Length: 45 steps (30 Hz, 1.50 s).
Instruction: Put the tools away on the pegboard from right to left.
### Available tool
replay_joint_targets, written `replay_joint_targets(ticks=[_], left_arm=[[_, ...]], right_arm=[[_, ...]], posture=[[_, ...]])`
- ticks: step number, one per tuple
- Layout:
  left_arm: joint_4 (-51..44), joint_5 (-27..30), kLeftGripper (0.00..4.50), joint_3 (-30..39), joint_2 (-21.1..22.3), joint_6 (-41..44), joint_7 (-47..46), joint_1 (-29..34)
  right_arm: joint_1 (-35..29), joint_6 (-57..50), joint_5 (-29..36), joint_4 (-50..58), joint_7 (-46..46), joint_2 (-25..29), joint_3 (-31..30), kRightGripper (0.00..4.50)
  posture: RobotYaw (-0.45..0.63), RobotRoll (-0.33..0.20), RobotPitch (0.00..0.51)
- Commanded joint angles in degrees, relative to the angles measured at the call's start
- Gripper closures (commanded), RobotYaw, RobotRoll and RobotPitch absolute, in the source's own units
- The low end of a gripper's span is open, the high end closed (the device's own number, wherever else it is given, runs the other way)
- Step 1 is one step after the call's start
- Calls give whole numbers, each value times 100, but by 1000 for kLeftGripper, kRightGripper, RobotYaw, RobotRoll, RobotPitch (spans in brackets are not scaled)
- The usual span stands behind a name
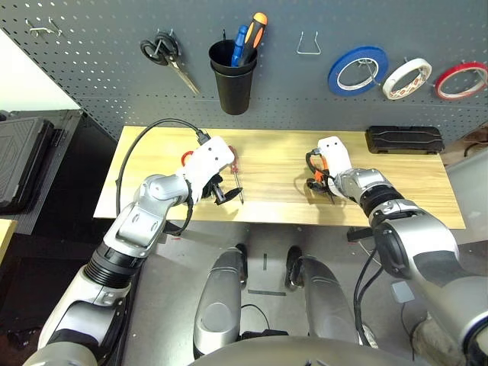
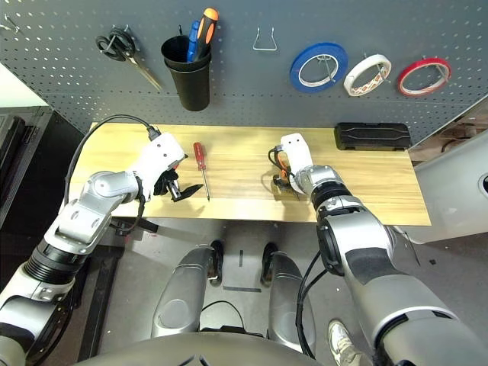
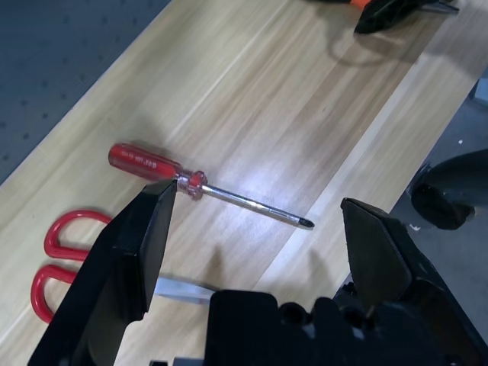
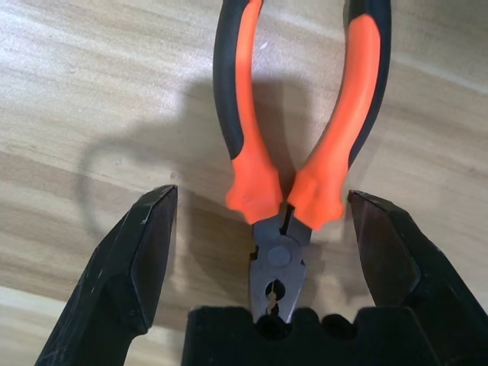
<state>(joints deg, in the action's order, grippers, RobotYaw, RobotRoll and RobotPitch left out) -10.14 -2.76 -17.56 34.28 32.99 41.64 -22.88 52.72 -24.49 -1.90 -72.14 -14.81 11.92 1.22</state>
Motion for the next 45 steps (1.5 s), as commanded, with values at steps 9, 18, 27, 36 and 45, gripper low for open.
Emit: replay_joint_targets(ticks=[9, 18, 27, 36, 45], left_arm=[[47, -145, 0, -123, -170, 25, -30, 58], [78, -178, 0, -116, -266, -2, -99, 102], [-8, -47, 0, 184, -413, -380, -274, 268], [-640, 783, 0, 1013, -770, -890, -280, 738], [-1849, 1879, 0, 1563, -1311, -489, -607, 758]], right_arm=[[-89, 444, -243, -215, 160, -150, -101, 18], [-222, 1079, -504, -223, 284, -71, -239, 2358], [-407, 2013, -715, 275, -364, 203, -541, 2358], [-1753, 2516, -496, 2791, -1359, 877, -570, 2358], [-3061, 3036, 226, 5060, -1874, 1337, -124, 2358]], posture=[[240, 0, 330], [247, 0, 323], [243, 0, 301], [236, 0, 285], [226, 0, 264]])
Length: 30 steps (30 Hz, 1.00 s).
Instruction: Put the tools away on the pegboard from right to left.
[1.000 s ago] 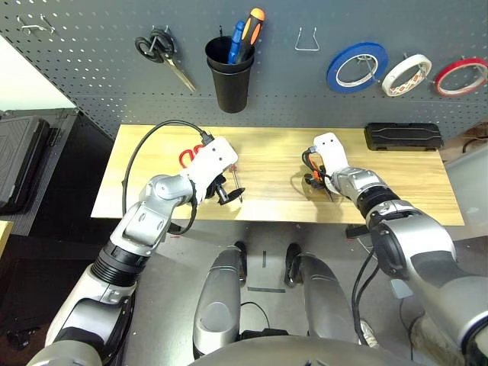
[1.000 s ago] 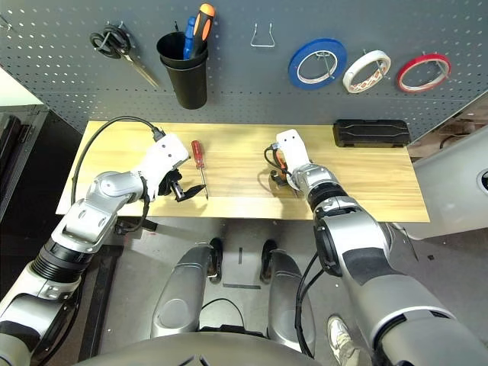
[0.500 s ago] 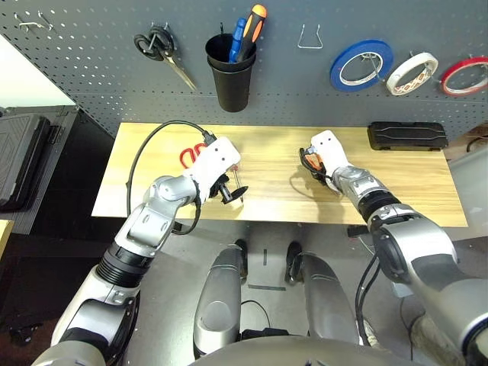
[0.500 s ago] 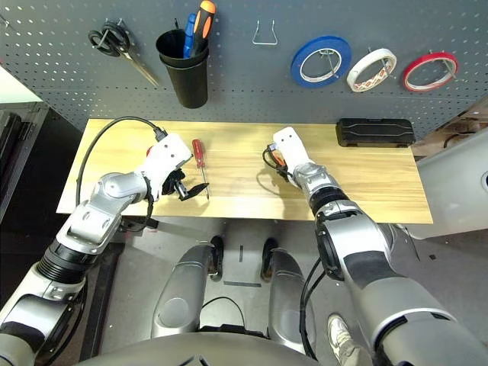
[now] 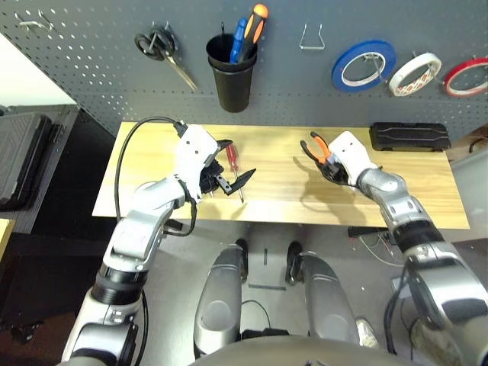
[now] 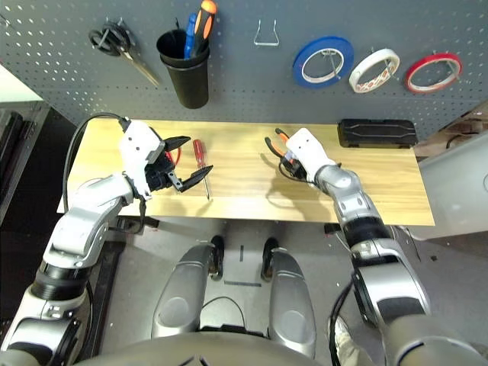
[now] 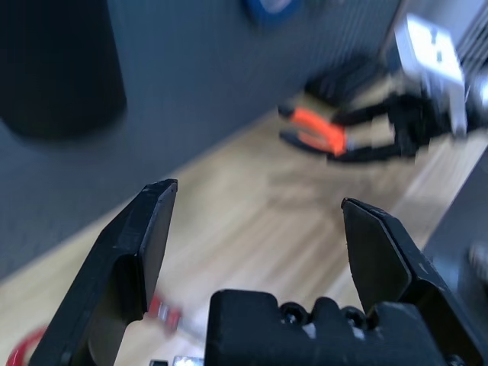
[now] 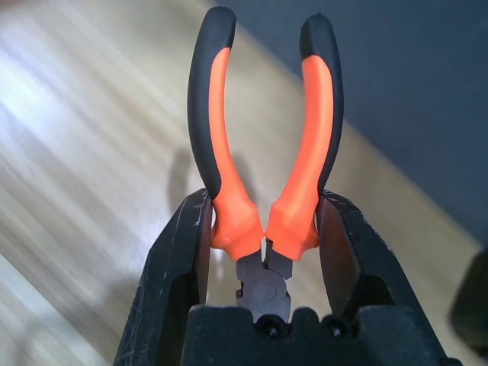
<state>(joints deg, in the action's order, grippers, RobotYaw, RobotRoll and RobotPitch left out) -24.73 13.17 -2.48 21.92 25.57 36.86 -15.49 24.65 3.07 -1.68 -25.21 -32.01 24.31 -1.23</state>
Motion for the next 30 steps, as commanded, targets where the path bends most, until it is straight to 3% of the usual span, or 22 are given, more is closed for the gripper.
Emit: replay_joint_targets(ticks=[1, 13, 24, 30], left_arm=[[-510, 347, 0, 64, -96, 334, -183, -11], [-995, 850, 0, 300, -82, 707, -675, -572], [-675, 900, 0, 331, 86, 530, -620, -769], [-448, 874, 0, 293, 121, 366, -572, -844]], right_arm=[[-357, 385, 252, 464, -195, 143, 148, 2358], [-998, 1337, 659, 1310, 79, 208, 653, 2358], [-678, 1973, 363, 2178, 711, 286, 901, 2358], [-195, 2201, 117, 2464, 1211, 145, 856, 2358]], posture=[[227, 0, 261], [225, 0, 240], [187, 0, 226], [175, 0, 222]])
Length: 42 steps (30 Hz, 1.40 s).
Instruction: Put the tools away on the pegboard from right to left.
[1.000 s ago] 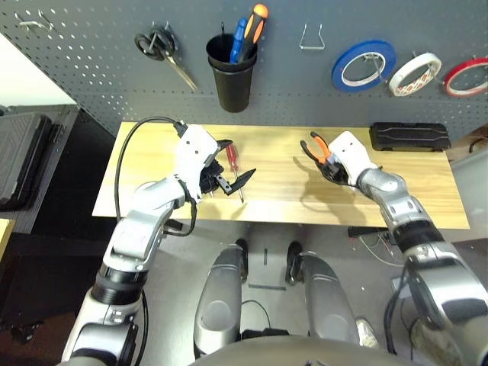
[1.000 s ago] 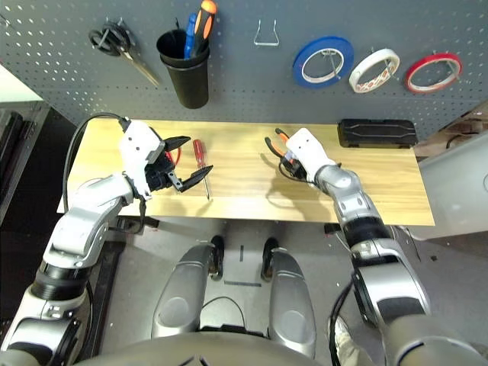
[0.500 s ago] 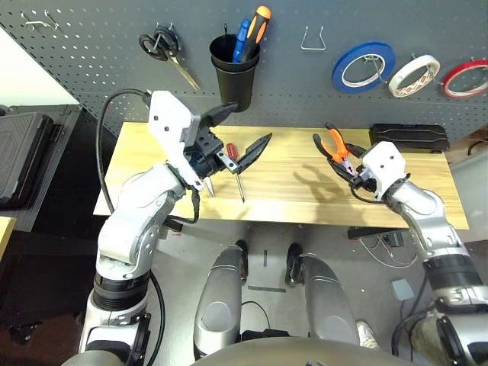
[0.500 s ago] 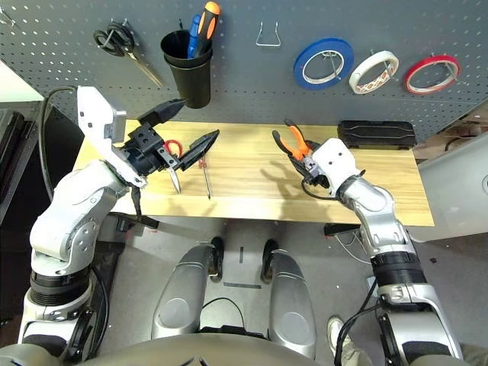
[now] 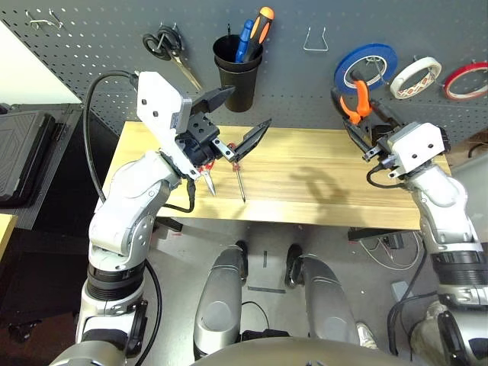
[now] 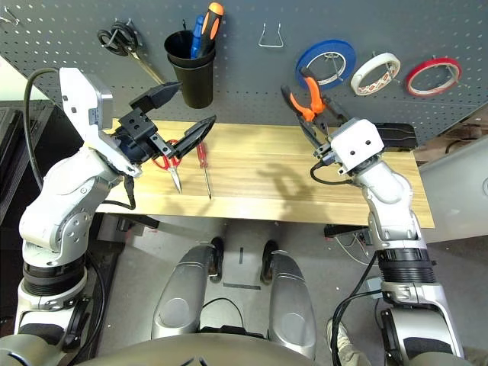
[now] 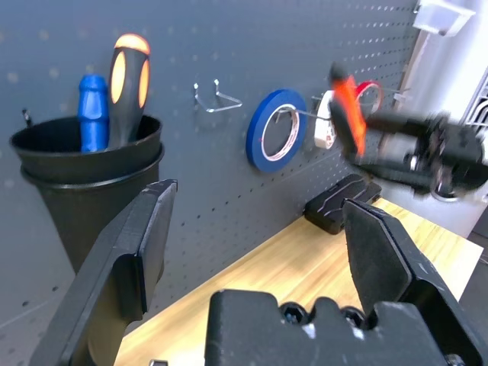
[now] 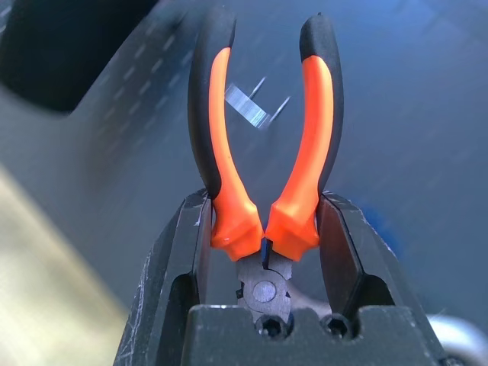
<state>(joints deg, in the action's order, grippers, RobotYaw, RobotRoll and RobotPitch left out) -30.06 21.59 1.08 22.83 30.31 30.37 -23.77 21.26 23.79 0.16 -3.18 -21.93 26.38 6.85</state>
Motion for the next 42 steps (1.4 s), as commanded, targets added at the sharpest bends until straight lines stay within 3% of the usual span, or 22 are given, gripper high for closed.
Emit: replay_joint_targets(ticks=[1, 11, 24, 42], left_arm=[[114, 28, 0, -66, 33, -129, 84, -26], [420, -38, 0, -134, 40, -382, 136, -146], [606, -276, 0, -236, 80, -616, 101, -122], [494, -399, 0, -320, 41, -598, -18, -108]], right_arm=[[242, 82, -85, 287, 264, -106, 18, 2358], [1598, -621, -159, -27, 700, -803, -321, 2358], [3499, -65, 78, -2754, 1026, -1457, -269, 2358], [4577, 1181, 93, -5225, 1401, -1815, -202, 2358]], posture=[[168, 0, 218], [163, 0, 215], [200, 0, 221], [245, 0, 243]])
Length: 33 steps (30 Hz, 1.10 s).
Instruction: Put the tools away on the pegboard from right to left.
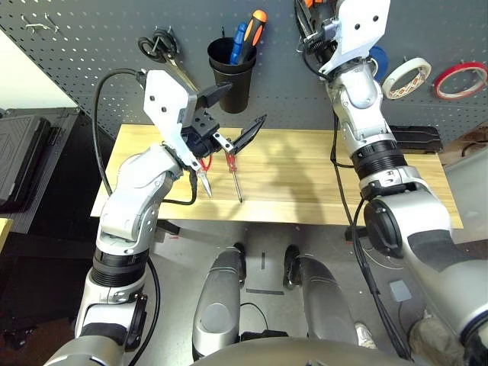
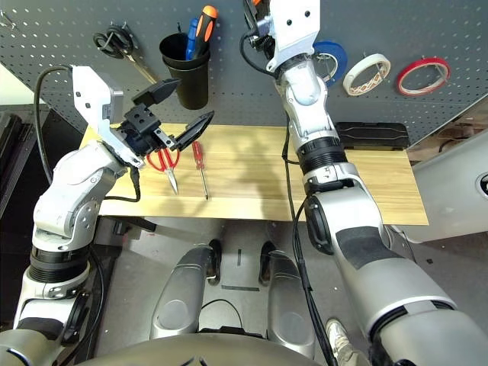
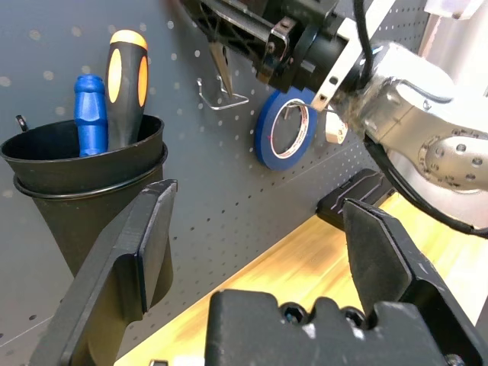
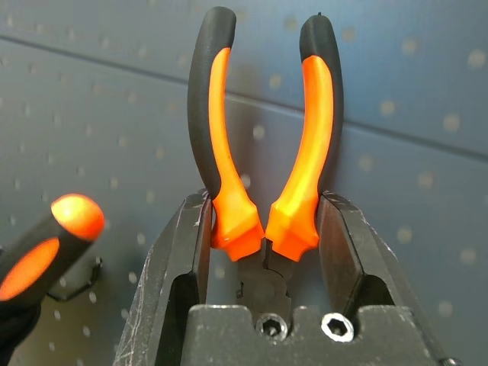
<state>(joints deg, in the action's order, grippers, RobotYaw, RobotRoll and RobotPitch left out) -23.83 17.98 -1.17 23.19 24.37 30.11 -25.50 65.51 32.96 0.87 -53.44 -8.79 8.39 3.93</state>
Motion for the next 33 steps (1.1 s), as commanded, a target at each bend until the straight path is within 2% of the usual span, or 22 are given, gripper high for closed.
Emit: replay_joint_targets(ticks=[1, 11, 32, 33], left_arm=[[-134, -36, 0, -96, 11, -3, 8, 68], [-143, -16, 0, -87, 52, -19, 56, 64], [-147, -41, 0, -206, 30, 147, -30, -107], [-142, -57, 0, -218, 36, 132, -26, -103]], right_arm=[[165, 313, 11, -285, 102, -19, 90, 2358], [-70, 578, -99, -686, 178, -36, 29, 2358], [-644, 638, -250, -574, 185, -107, -63, 2358], [-683, 633, -249, -523, 179, -110, -70, 2008]], posture=[[245, 0, 243], [240, 0, 253], [239, 0, 254], [239, 0, 254]])
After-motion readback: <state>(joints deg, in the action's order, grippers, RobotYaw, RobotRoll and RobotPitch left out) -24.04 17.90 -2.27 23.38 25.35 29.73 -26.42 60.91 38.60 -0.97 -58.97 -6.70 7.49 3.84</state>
